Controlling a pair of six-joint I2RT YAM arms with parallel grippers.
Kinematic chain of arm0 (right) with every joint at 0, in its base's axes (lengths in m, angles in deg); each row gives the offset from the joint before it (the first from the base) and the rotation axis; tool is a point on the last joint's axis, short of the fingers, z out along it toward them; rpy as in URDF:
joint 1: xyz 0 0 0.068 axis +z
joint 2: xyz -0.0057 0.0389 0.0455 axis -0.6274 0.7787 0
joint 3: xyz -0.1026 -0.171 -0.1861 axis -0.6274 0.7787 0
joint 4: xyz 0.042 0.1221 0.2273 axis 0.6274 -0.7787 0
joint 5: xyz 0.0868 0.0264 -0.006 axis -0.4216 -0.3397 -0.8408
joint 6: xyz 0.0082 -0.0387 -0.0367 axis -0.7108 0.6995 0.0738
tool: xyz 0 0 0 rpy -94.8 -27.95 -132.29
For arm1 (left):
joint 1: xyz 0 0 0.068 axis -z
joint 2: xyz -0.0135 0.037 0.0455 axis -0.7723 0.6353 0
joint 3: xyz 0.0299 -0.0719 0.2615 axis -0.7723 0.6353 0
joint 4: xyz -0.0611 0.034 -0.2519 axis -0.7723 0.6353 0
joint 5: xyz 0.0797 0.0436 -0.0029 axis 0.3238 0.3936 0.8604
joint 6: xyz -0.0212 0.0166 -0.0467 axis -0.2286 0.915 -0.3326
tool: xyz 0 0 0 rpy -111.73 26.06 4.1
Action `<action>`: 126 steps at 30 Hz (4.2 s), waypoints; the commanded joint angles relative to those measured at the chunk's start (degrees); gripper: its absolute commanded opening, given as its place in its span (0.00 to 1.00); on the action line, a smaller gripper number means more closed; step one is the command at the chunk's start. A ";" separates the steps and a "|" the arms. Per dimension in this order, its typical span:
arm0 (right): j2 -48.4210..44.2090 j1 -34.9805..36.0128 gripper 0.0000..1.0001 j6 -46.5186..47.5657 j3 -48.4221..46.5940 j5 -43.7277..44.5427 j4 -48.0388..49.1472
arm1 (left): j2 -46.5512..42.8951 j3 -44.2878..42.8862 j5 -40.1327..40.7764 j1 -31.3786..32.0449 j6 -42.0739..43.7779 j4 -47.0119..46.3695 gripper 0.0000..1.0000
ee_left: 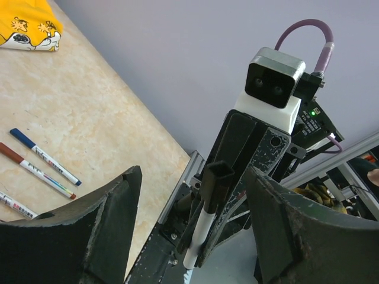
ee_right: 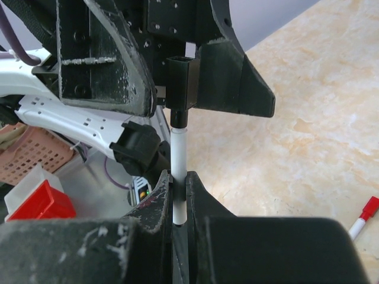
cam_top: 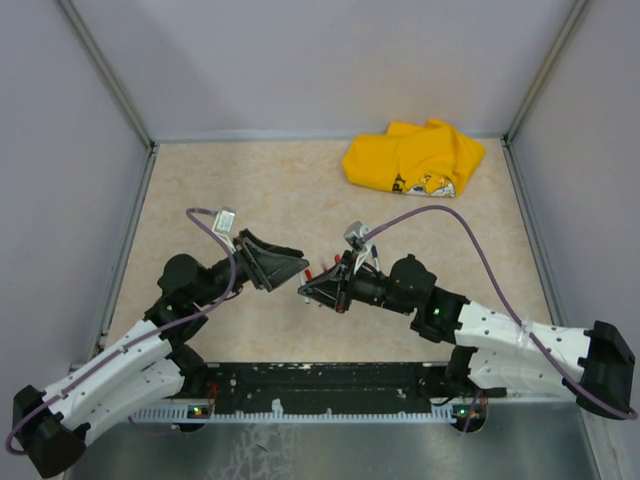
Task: Insert the pens into the pen caps
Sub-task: Press the pen cap onto the pen.
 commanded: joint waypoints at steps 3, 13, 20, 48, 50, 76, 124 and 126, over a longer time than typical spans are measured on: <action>0.76 -0.24 0.00 0.23 -1.96 -3.00 2.21 | -0.35 -1.61 1.10 0.17 0.06 -3.98 0.64; -0.08 -0.19 0.00 0.19 -1.86 -0.09 2.49 | 0.18 -0.50 -1.29 0.17 -1.01 -6.79 0.19; -0.15 -0.28 0.00 0.28 -2.50 5.54 2.55 | 0.18 -0.72 -2.37 0.17 -0.32 -5.85 0.00; 4.50 -2.40 0.00 4.69 -20.75 14.98 -8.49 | 3.67 -4.63 -9.76 0.17 9.82 3.69 0.00; 4.72 -2.64 0.00 4.85 -21.21 15.20 -8.30 | 3.83 -4.43 -10.35 0.17 9.63 3.41 0.00; 10.46 -5.05 0.00 12.30 -41.78 18.11 -7.11 | 4.03 -3.43 -12.29 0.43 10.53 7.10 0.00; -0.03 -4.50 0.00 -5.67 -5.46 5.17 -6.46 | 1.55 -5.67 -3.18 0.52 13.16 14.92 0.12; 0.23 -4.23 0.00 -5.85 -5.10 4.71 -6.56 | 1.22 -5.44 -1.30 0.52 12.13 14.17 0.19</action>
